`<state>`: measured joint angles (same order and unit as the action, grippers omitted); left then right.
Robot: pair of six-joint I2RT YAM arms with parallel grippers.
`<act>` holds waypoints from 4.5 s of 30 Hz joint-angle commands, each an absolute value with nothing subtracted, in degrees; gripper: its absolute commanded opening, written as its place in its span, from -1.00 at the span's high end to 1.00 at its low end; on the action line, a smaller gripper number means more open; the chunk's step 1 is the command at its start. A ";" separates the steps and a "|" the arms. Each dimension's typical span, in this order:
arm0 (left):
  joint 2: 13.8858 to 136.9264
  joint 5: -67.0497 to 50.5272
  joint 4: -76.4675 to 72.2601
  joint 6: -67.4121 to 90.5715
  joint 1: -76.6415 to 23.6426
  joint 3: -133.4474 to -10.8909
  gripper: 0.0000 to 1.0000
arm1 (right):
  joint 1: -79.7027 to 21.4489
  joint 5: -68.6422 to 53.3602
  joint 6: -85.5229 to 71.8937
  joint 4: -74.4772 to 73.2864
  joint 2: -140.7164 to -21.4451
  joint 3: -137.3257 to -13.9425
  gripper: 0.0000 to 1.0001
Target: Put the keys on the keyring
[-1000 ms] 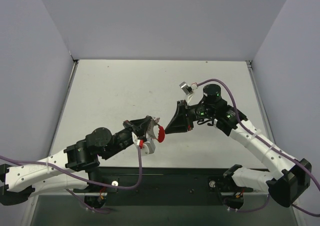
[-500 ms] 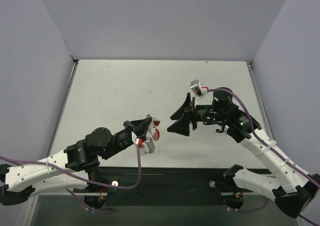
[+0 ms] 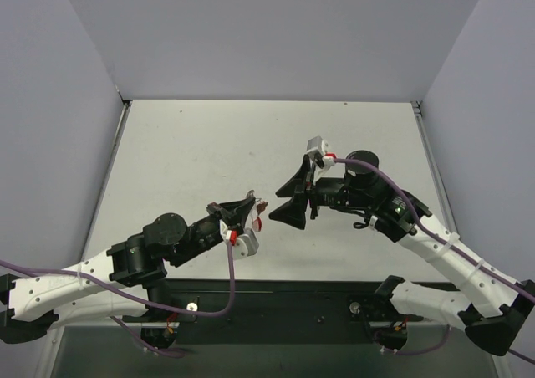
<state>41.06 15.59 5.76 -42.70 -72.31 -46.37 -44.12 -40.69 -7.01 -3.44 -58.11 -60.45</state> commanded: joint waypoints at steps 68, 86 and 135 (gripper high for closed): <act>31.82 21.79 7.29 -15.73 -72.16 -44.03 1.00 | -64.42 4.74 -60.73 -34.54 -74.98 -39.82 -0.15; 30.09 21.36 15.65 -4.58 -72.16 -44.42 1.00 | -72.13 9.75 -71.45 -39.29 -68.46 -38.15 -0.06; 25.31 23.55 20.22 -5.45 -72.16 -45.44 1.00 | -80.24 19.15 -72.51 -36.91 -60.83 -42.10 1.00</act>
<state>24.99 22.37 22.55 -5.15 -72.27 -44.23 -79.99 14.33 -73.06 -29.12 -64.40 -40.10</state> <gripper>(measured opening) 0.025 0.025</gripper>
